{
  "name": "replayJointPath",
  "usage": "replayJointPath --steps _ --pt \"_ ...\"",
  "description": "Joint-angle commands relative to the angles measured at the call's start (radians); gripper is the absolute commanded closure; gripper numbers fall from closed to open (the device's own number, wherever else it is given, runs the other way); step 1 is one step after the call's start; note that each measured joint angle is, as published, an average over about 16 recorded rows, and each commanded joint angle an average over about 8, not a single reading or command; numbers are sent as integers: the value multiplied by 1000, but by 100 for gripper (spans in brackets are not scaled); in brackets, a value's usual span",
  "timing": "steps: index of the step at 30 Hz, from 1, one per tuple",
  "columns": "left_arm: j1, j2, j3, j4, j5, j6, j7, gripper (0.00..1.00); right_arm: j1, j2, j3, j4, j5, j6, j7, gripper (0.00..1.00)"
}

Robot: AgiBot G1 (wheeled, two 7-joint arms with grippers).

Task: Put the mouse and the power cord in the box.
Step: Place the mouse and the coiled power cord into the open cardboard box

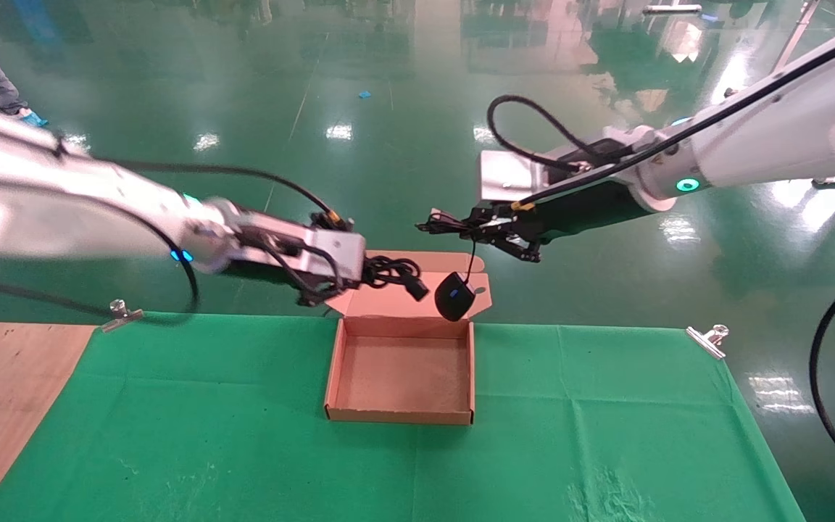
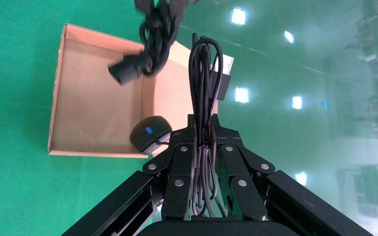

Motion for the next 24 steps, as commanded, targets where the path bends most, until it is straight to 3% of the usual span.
replayJointPath --steps 1,11,18,24 --pt "47 3 -22 -20 -35 -38 22 100 6 9 2 -17 6 -13 -9 100" --pt "314 15 14 -261 -111 -304 25 100 24 77 14 -58 24 -72 -54 100" --pt "430 20 158 -360 -90 -509 -7 100 33 117 16 -73 26 -94 -77 100" --pt "459 22 284 -385 -103 -591 -95 100 30 142 18 -85 28 -99 -94 100"
